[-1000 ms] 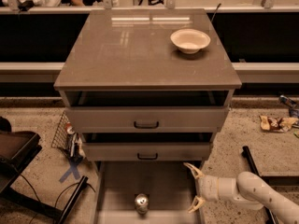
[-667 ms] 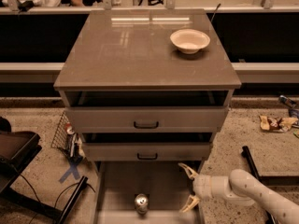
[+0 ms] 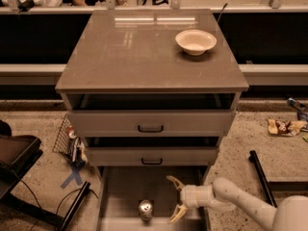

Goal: Pick 7up can from bottom drawer and place on counter

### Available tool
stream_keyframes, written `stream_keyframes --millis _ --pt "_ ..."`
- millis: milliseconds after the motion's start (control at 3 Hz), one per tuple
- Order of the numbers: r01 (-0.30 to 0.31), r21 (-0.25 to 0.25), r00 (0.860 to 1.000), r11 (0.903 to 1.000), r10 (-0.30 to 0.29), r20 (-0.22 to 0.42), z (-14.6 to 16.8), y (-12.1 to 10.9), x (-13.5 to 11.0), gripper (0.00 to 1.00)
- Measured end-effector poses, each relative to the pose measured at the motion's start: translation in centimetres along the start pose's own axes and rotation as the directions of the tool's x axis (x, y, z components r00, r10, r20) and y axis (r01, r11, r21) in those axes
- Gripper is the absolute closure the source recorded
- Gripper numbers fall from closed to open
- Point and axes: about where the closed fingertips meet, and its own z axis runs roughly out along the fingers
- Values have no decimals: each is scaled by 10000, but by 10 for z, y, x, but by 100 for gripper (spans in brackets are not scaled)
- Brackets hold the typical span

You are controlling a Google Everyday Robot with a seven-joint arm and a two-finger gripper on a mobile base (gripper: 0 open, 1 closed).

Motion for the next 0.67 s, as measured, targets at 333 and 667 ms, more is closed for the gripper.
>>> stream_keyframes --millis 333,667 --pt "-249 -179 9992 9995 254 317 27 6 17 0" --pt "-410 -365 9954 9985 440 847 62 13 33 0"
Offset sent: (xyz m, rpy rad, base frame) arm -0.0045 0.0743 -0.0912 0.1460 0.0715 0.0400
